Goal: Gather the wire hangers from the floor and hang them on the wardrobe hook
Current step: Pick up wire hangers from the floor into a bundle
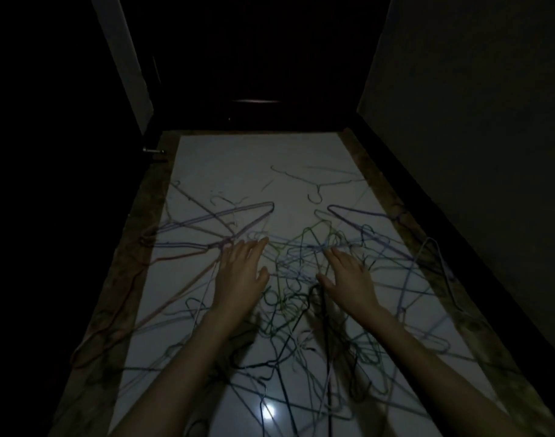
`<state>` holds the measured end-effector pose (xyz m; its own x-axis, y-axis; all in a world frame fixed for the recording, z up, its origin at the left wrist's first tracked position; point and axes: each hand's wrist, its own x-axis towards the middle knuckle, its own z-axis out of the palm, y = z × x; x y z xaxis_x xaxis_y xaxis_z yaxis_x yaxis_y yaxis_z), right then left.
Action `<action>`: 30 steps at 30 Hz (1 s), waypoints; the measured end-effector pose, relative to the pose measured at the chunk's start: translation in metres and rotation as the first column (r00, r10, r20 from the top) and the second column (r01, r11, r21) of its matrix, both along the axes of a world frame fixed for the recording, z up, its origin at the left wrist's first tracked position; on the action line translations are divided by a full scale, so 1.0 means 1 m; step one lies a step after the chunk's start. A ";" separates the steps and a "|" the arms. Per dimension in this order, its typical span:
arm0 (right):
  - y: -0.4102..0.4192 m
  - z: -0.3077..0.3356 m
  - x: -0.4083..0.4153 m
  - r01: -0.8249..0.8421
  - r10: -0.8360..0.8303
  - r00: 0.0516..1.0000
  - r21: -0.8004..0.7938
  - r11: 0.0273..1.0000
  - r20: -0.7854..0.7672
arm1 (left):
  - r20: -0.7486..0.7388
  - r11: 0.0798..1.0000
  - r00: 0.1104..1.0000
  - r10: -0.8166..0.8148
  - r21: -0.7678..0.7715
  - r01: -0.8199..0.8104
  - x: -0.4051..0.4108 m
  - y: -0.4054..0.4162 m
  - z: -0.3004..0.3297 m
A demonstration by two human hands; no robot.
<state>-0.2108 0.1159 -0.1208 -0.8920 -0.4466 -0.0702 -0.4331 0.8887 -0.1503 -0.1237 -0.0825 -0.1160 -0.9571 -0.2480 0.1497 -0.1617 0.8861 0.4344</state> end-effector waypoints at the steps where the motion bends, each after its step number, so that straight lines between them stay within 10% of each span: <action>1: 0.004 -0.011 0.005 0.012 -0.012 1.000 -0.006 1.000 0.020 | 0.030 1.000 1.000 -0.006 0.010 0.006 0.005 0.003 -0.012; 30: 0.124 -0.141 0.068 0.257 -0.177 0.951 -0.328 0.909 0.255 | 0.058 0.955 0.969 -0.240 0.193 0.225 0.044 0.098 -0.123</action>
